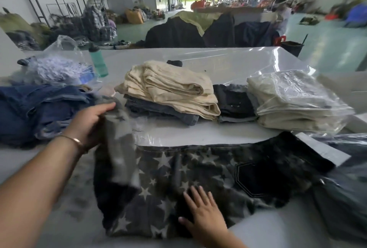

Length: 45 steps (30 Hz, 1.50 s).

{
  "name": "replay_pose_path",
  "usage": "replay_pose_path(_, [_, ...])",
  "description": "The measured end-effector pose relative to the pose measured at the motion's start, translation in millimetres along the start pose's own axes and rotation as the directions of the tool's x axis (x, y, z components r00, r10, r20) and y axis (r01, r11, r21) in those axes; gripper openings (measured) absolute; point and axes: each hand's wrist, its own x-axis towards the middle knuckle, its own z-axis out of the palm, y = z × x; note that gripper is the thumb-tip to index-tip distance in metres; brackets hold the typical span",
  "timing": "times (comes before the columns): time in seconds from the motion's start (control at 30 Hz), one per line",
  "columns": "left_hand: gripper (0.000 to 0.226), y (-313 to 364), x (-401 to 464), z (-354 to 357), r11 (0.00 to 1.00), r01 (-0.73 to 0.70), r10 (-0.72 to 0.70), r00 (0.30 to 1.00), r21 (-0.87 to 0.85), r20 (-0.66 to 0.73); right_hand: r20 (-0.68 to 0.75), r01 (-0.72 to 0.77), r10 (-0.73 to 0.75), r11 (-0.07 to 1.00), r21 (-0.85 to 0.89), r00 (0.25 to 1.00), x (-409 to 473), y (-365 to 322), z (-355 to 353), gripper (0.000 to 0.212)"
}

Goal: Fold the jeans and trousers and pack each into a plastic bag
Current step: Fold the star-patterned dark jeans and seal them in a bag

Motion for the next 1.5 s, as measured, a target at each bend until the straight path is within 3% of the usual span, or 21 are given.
replay_pose_path(0.07, [0.011, -17, -3, 52, 1.000, 0.018, -0.018, 0.999, 0.005, 0.051, -0.021, 0.067, -0.069, 0.994, -0.084, 0.997, -12, 6, -4, 0.064])
replay_pose_path(0.17, [0.012, -53, -2, 120, 0.985, 0.096, -0.103, 0.994, 0.142, 0.041, -0.119, 0.204, -0.180, 0.948, 0.244, 0.977, -33, 24, 4, 0.040])
replay_pose_path(0.2, [0.013, -67, -1, 137, 0.974, 0.158, -0.174, 0.980, 0.163, 0.092, -0.138, 0.135, -0.075, 0.852, 0.507, 0.988, -38, 31, -1, 0.038])
replay_pose_path(0.27, [0.022, -87, -6, 164, 0.936, 0.274, -0.319, 0.926, 0.219, 0.203, -0.129, -0.001, 0.240, 0.478, 0.879, 0.962, -43, 48, -9, 0.040])
replay_pose_path(0.33, [0.035, -109, -3, 169, 0.896, 0.276, -0.367, 0.900, 0.347, 0.234, -0.014, -0.004, 0.438, 0.040, 0.999, 0.899, -46, 65, -19, 0.049])
replay_pose_path(0.4, [0.034, -128, -3, 159, 0.842, 0.176, -0.298, 0.940, 0.510, 0.167, 0.098, -0.036, 0.551, -0.123, 0.992, 0.829, -45, 83, -30, 0.049])
replay_pose_path(0.47, [0.027, -146, -5, 136, 0.651, 0.071, -0.155, 0.987, 0.756, 0.040, 0.137, -0.123, 0.666, -0.069, 0.990, 0.733, -39, 99, -36, 0.055])
replay_pose_path(0.57, [0.031, -176, -17, 87, 0.060, 0.099, 0.059, 0.993, 0.993, -0.102, 0.030, -0.242, 0.693, 0.211, 0.947, 0.721, -28, 107, -39, 0.060])
replay_pose_path(0.6, [0.040, -188, -24, 71, -0.047, 0.130, 0.076, 0.989, 0.990, -0.127, 0.014, -0.275, 0.677, 0.280, 0.920, 0.736, -25, 105, -41, 0.059])
replay_pose_path(0.73, [0.063, -234, -56, 30, -0.207, 0.091, 0.047, 0.995, 0.974, -0.083, 0.000, -0.326, 0.620, 0.413, 0.851, 0.785, -24, 106, -42, 0.053])
replay_pose_path(0.83, [0.071, -251, -78, 26, -0.173, 0.082, 0.128, 0.990, 0.981, -0.060, -0.071, -0.329, 0.615, 0.511, 0.794, 0.785, -29, 108, -40, 0.037])
replay_pose_path(0.9, [0.091, -257, -95, 33, -0.163, 0.102, 0.189, 0.979, 0.981, -0.071, -0.086, -0.337, 0.571, 0.591, 0.733, 0.816, -34, 102, -38, 0.007])
replay_pose_path(0.97, [0.106, -261, -106, 43, -0.175, 0.111, 0.201, 0.977, 0.978, -0.075, -0.046, -0.380, 0.466, 0.770, 0.512, 0.883, -36, 96, -30, 0.043])
replay_pose_path(1.03, [0.096, -262, -112, 49, -0.174, 0.117, 0.198, 0.977, 0.978, -0.082, -0.045, -0.359, 0.418, 0.825, 0.437, 0.907, -33, 91, -32, 0.043])
replay_pose_path(1.1, [0.075, -257, -113, 54, -0.217, 0.152, 0.147, 0.982, 0.964, -0.122, -0.108, -0.261, 0.368, 0.811, 0.524, 0.924, -29, 90, -41, 0.027])
replay_pose_path(1.17, [0.066, -249, -111, 60, -0.199, 0.050, 0.190, 0.982, 0.979, -0.012, -0.173, -0.198, 0.358, 0.789, 0.582, 0.917, -27, 93, -49, 0.028])
replay_pose_path(1.27, [0.056, -257, -102, 75, -0.192, -0.145, 0.091, 0.982, 0.971, 0.165, -0.193, -0.268, 0.434, 0.790, 0.551, 0.880, -29, 101, -53, 0.028])
replay_pose_path(1.33, [0.047, -265, -93, 79, -0.076, -0.111, 0.009, 0.994, 0.991, 0.112, -0.155, -0.387, 0.479, 0.828, 0.405, 0.864, -35, 108, -44, 0.028])
replay_pose_path(1.4, [0.039, -267, -87, 80, -0.067, -0.105, 0.057, 0.992, 0.992, 0.109, -0.205, -0.414, 0.528, 0.809, 0.417, 0.824, -44, 114, -36, 0.029])
replay_pose_path(1.47, [0.035, -269, -87, 81, -0.089, -0.115, 0.082, 0.989, 0.989, 0.122, -0.371, -0.365, 0.614, 0.748, 0.554, 0.696, -57, 123, -31, 0.030])
replay_pose_path(1.5, [0.035, -272, -88, 81, -0.094, -0.110, 0.086, 0.989, 0.990, 0.118, -0.450, -0.321, 0.679, 0.698, 0.640, 0.580, -64, 130, -30, 0.031])
